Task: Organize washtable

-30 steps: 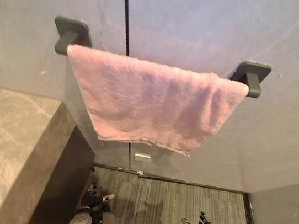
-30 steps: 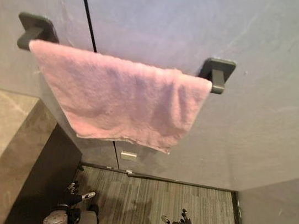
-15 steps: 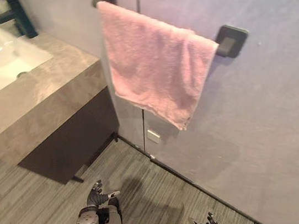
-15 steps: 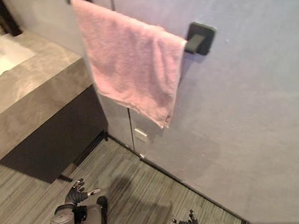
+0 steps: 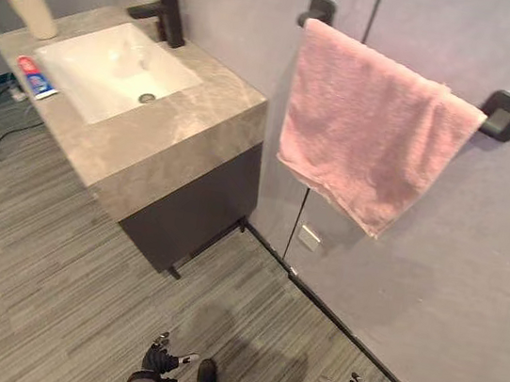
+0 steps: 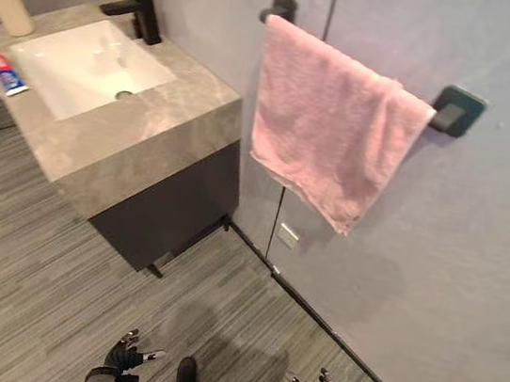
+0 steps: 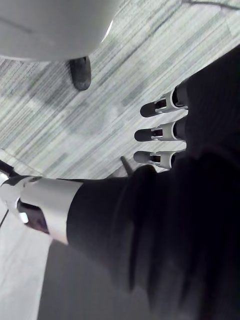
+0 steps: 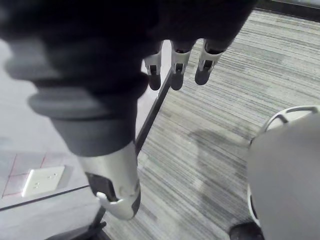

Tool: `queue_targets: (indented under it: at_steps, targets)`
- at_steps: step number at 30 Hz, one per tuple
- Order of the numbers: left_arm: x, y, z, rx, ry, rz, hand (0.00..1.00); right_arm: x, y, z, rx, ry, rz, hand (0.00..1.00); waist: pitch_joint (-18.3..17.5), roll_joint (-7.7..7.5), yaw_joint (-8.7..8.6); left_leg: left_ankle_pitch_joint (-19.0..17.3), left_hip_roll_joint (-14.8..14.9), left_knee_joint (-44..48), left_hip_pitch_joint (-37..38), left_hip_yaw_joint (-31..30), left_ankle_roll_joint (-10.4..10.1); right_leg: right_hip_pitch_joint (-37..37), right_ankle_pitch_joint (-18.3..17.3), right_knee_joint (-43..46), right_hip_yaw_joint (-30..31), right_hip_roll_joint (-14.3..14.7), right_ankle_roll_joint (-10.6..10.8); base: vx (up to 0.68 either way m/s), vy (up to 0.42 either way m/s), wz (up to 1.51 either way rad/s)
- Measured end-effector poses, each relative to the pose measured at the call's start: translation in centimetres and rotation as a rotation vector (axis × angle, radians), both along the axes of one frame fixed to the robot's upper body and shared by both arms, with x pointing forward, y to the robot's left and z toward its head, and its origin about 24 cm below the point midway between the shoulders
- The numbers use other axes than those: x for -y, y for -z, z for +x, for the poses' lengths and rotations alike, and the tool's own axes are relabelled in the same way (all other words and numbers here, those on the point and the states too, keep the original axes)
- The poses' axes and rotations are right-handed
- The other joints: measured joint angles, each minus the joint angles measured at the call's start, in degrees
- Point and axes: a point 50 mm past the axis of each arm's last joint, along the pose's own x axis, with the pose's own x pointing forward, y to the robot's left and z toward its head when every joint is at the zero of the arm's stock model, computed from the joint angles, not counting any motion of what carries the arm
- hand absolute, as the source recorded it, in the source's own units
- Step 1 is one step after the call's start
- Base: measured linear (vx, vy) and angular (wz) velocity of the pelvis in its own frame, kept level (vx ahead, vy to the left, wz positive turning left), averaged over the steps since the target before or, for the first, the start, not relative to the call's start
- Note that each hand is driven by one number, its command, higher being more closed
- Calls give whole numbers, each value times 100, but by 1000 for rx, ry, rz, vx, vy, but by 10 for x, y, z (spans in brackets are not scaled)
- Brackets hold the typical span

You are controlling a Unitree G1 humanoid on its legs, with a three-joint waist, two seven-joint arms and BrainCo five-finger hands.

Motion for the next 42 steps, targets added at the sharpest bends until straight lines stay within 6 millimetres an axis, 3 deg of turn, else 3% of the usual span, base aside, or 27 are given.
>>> queue_targets:
  at_steps: [2,4,5,9,11,12,13,14,15,16,18,21,22,23,24,26,28,29,30,32,33,36,37,39,40,41,42]
  targets:
    - [-6,-2,1,13,-42,4,0,-2,-1,4,8,-4,6,0,84,-74,3,42,-174,2,-184,-209,-11,-50,-296,-29,23,-50,85,-136,52,90]
    - [-8,-3,2,28,-91,-5,0,-2,-1,5,15,13,9,0,194,-63,16,-114,-223,43,-390,-143,89,-90,-368,-71,-517,-151,141,-104,27,141]
    - [-9,-4,4,38,-111,-11,0,-4,-1,5,18,27,18,0,227,-167,7,-203,-184,211,-578,207,144,-64,-260,-107,-816,-275,241,8,55,128]
    - [-14,-5,3,50,-180,-22,0,6,-3,7,20,51,1,0,407,-39,1,-365,354,1310,-872,2095,454,131,-168,374,-1520,-630,209,104,101,126]
    - [-22,-6,3,60,-223,-9,0,8,-7,15,57,67,-3,0,442,-136,132,-269,120,1220,-816,2053,572,114,-140,608,-1443,-891,185,98,190,57]
    - [-27,-9,8,79,-249,-8,0,2,-9,21,84,72,10,0,513,-374,208,-612,69,1401,-911,2203,119,98,-131,577,-1413,-1066,234,75,183,40]
    - [-31,-11,12,93,-274,-7,0,0,-10,24,98,79,16,0,523,-412,226,-926,209,1752,-1032,2434,161,101,-117,541,-1446,-1130,258,66,105,24]
    - [-34,-12,12,96,-301,-6,0,-2,-11,27,108,84,16,0,492,-389,207,-1325,685,2494,-1303,2784,320,102,-44,456,-1555,-1136,377,71,64,20]
    - [-36,-11,10,94,-313,-4,0,-1,-12,27,111,89,7,0,485,-371,208,-1652,1452,3284,-1504,3179,163,221,57,268,-1680,-1085,557,164,257,39]
    - [-35,-12,13,96,-304,-7,0,0,-11,24,96,96,7,0,446,-278,131,-1628,1764,3521,-1497,3509,228,459,153,66,-1712,-1122,760,198,355,57]
    - [-28,-13,23,110,-256,-13,0,1,-6,10,49,110,6,0,404,-419,188,-1769,1296,3517,-1475,3463,582,565,518,-126,-1685,-1418,883,257,447,56]
    - [-28,-14,25,104,-188,9,0,-15,-1,10,24,85,53,0,347,-403,213,-2381,993,4182,-1620,2971,650,622,972,129,-1312,-1723,967,276,414,31]
    - [-27,-13,24,93,-175,13,0,-16,0,10,15,80,57,0,318,-347,242,-2594,949,4177,-1579,2935,688,530,1022,358,-1206,-1798,884,200,499,9]
    - [-28,-12,24,79,-136,29,0,-18,1,12,9,56,60,0,307,-365,293,-2686,723,4067,-1496,2909,739,119,845,1161,-796,-2045,12,126,399,19]
    - [-29,-11,23,70,-126,36,0,-16,-1,14,16,45,51,0,316,-351,267,-2676,537,3867,-1413,2803,788,-170,599,1659,-302,-1951,-188,98,372,33]
    - [-37,-9,13,29,-117,62,0,-14,-1,15,22,28,39,0,362,-290,107,-2615,190,3334,-1044,2610,813,-663,71,2432,661,-1367,188,73,258,54]
    - [-38,-6,3,-5,-112,69,0,-12,-2,15,25,11,28,0,393,-346,70,-2567,-156,2698,-492,2588,722,-1278,-367,3018,835,-936,58,81,241,21]
    - [-35,-3,-3,-26,-114,62,0,-8,-4,18,37,4,18,0,428,-278,62,-2555,-294,2326,-190,2597,654,-1670,-495,2979,720,-581,-20,133,207,8]
    - [-35,-2,-5,-38,-118,58,0,-11,-5,21,56,8,24,0,418,-387,6,-2786,-287,2432,-32,2704,413,-2075,-524,2762,430,-352,-81,115,165,33]
    - [-35,-3,1,-27,-119,52,0,-6,-12,29,117,38,16,0,629,-361,-122,-3016,-319,2981,-39,2460,805,-2546,-369,2525,199,-191,-45,178,65,59]
    - [-35,-3,0,-28,-143,39,0,-6,-11,27,115,40,16,0,618,-419,-80,-3076,-469,2897,111,2439,726,-2683,-185,2072,162,-78,-133,338,143,48]
    - [-13,1,3,-21,-154,-33,0,8,-12,16,103,46,-16,0,521,-128,-76,-2858,-717,2211,672,2088,359,-2672,138,1310,155,591,-412,360,204,62]
    - [-5,2,4,-17,-163,-58,0,13,-10,5,86,59,-28,0,505,-21,-235,-2700,-870,2240,831,1723,366,-2519,209,1333,-40,720,-780,545,252,133]
    - [-1,1,5,-4,-160,-66,0,9,-5,-16,34,76,-9,0,430,-146,-339,-2744,-1239,2824,843,1506,300,-2034,265,1099,-437,835,-1532,615,245,101]
    - [5,2,6,1,-192,-97,0,18,-9,-9,51,68,-31,0,524,143,-324,-2686,-828,4266,475,1554,18,-1688,154,973,-208,939,-1524,538,193,13]
    - [3,2,2,0,-204,-93,0,19,-10,-8,57,67,-35,0,489,178,-296,-2692,-560,4991,274,1687,32,-1576,122,930,-142,977,-1472,629,198,-24]
    - [-2,2,-3,-1,-226,-84,0,18,-11,-5,66,63,-35,0,486,168,-252,-2699,6,6069,41,1770,35,-1266,-7,871,42,1047,-1363,413,90,-45]
